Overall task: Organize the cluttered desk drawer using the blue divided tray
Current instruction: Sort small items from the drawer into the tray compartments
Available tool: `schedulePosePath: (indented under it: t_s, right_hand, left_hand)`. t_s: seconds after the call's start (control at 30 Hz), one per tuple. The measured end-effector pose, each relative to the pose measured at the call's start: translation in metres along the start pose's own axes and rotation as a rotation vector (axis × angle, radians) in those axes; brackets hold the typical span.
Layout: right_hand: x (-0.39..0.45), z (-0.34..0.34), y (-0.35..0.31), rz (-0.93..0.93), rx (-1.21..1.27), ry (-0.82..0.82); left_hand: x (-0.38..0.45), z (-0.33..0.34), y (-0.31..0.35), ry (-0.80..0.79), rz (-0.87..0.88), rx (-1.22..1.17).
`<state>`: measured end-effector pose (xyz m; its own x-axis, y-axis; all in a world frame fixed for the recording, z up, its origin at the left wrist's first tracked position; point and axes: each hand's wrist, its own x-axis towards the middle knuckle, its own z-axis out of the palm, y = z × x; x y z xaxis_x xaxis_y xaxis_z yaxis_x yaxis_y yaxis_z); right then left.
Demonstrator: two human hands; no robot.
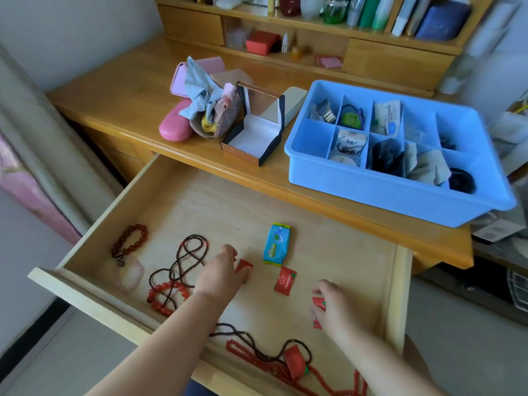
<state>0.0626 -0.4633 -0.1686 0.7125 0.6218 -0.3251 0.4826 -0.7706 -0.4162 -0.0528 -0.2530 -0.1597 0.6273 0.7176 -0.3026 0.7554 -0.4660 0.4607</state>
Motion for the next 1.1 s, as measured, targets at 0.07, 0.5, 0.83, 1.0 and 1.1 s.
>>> schedulePosePath:
  t_s: [0.07, 0.5, 0.83, 1.0, 1.1]
  right_hand:
    - [-0.003, -0.001, 0.003, 0.019, 0.219, 0.047]
    - [0.038, -0.015, -0.052, -0.282, -0.134, -0.106]
    - [0.030, -0.014, -0.048, -0.227, -0.339, -0.164]
    - [0.001, -0.008, -0.020, 0.088, 0.385, -0.212]
    - [-0.020, -0.010, -0.006, 0.114, 0.568, -0.298]
  left_hand:
    - [0.004, 0.005, 0.000, -0.047, 0.036, 0.111]
    - [-0.002, -0.050, -0.019, -0.157, -0.293, -1.275]
    - [-0.026, -0.061, -0.047, -0.304, 0.001, 0.273]
    - [-0.030, -0.035, -0.039, -0.387, -0.026, 0.667]
    - [-0.033, -0.029, -0.033, -0.413, 0.039, 0.606]
